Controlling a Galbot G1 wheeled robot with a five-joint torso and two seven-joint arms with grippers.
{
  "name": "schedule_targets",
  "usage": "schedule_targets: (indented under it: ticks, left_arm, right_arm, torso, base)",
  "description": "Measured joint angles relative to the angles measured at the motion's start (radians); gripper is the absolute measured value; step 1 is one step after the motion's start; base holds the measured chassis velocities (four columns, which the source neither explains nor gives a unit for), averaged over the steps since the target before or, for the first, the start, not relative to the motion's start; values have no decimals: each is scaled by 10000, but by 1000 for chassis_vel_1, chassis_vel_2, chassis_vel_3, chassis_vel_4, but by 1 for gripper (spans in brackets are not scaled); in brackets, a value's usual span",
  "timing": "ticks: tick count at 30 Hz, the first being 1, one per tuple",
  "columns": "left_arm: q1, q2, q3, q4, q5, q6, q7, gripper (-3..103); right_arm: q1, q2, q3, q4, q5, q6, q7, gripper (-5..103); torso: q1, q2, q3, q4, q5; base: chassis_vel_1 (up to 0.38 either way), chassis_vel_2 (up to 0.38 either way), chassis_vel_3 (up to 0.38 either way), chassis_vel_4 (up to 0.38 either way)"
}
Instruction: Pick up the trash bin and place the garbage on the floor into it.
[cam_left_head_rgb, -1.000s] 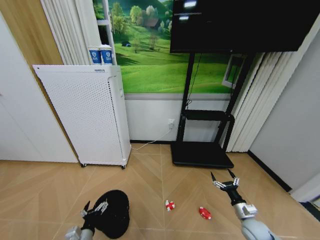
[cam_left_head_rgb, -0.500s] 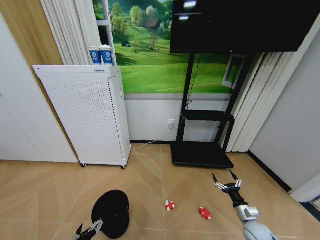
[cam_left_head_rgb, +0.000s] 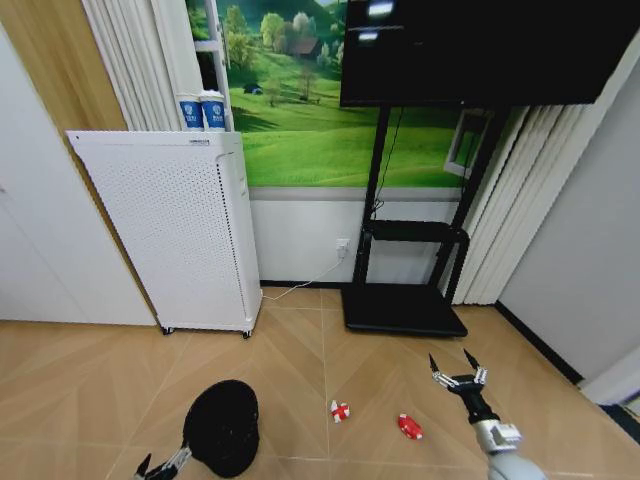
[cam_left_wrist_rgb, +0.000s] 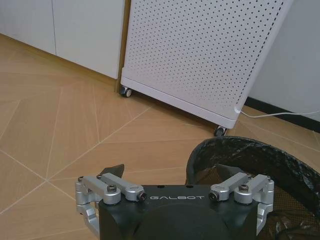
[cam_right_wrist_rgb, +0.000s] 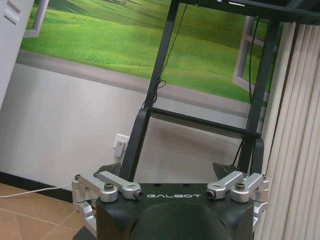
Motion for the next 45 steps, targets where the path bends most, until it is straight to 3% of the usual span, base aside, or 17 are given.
schedule_targets:
  ticks: [24,39,45]
  left_arm:
    - [-1765,1033,309,1311,-1174,285,711,100]
    - [-1701,1180,747,1093,-1592,414,1390,103]
    - [-1296,950,833,705,-1923,425,1555,99]
  right_arm:
    - [275,373,-484,-389,140,2,44,100]
    - [387,407,-578,-457,45,3,207,100]
    - [316,443,-441,-547,-73,36,219,100]
  torso:
    - [4,9,6,3,2]
    - [4,9,7,2,2]
    - [4,11,7,2,2]
  base:
    - [0,0,0,0]
    - [0,0,0,0]
    - [0,0,0,0]
